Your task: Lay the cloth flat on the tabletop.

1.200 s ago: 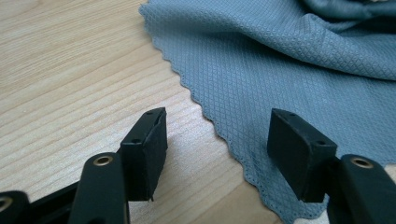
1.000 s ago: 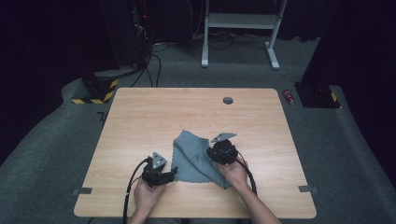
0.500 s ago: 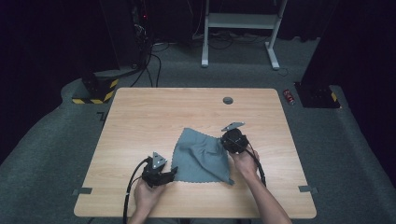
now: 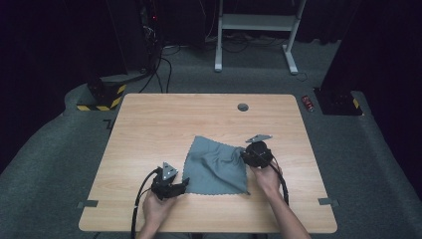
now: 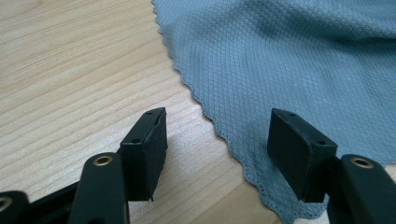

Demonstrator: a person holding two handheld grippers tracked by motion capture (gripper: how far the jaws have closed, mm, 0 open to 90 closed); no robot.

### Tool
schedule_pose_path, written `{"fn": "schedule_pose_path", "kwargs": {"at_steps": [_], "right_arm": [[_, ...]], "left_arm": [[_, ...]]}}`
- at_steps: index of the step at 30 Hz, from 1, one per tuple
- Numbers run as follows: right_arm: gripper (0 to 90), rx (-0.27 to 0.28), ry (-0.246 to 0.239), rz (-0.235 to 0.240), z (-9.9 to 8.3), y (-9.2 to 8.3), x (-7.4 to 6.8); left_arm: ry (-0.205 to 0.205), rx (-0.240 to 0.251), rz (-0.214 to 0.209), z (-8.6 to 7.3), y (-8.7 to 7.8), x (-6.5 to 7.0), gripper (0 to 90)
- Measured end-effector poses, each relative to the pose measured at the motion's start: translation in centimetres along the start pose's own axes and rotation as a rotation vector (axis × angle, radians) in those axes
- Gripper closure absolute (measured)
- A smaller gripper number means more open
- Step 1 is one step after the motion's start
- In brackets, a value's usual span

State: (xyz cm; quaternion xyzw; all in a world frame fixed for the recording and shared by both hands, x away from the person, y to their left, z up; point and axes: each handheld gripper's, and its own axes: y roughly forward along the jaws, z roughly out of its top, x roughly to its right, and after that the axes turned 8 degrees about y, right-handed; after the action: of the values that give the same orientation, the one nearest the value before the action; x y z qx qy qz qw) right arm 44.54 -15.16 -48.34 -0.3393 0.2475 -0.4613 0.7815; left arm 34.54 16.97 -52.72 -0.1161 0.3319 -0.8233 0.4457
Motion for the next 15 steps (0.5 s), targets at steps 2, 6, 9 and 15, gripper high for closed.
{"fn": "schedule_pose_path", "kwargs": {"at_steps": [2, 6, 9, 15], "right_arm": [[65.1, -0.009, 0.018, 0.022, -1.0, 0.0, -0.1], [70.6, -0.059, 0.001, 0.015, -1.5, 1.2, -0.5], [83.5, -0.062, -0.004, 0.011, -1.6, 1.6, -0.3], [88.8, -0.087, -0.055, -0.108, -1.6, 0.9, 0.8]], "left_arm": [[-0.001, 0.0, 0.0, 0.0, 0.0, 0.0, 38.2], [0.0, 0.0, 0.001, 0.0, 0.0, 0.0, 38.2], [-0.001, 0.0, 0.001, 0.0, 0.0, 0.0, 38.1], [-0.002, 0.0, 0.002, 0.0, 0.0, 0.0, 38.1]]}}
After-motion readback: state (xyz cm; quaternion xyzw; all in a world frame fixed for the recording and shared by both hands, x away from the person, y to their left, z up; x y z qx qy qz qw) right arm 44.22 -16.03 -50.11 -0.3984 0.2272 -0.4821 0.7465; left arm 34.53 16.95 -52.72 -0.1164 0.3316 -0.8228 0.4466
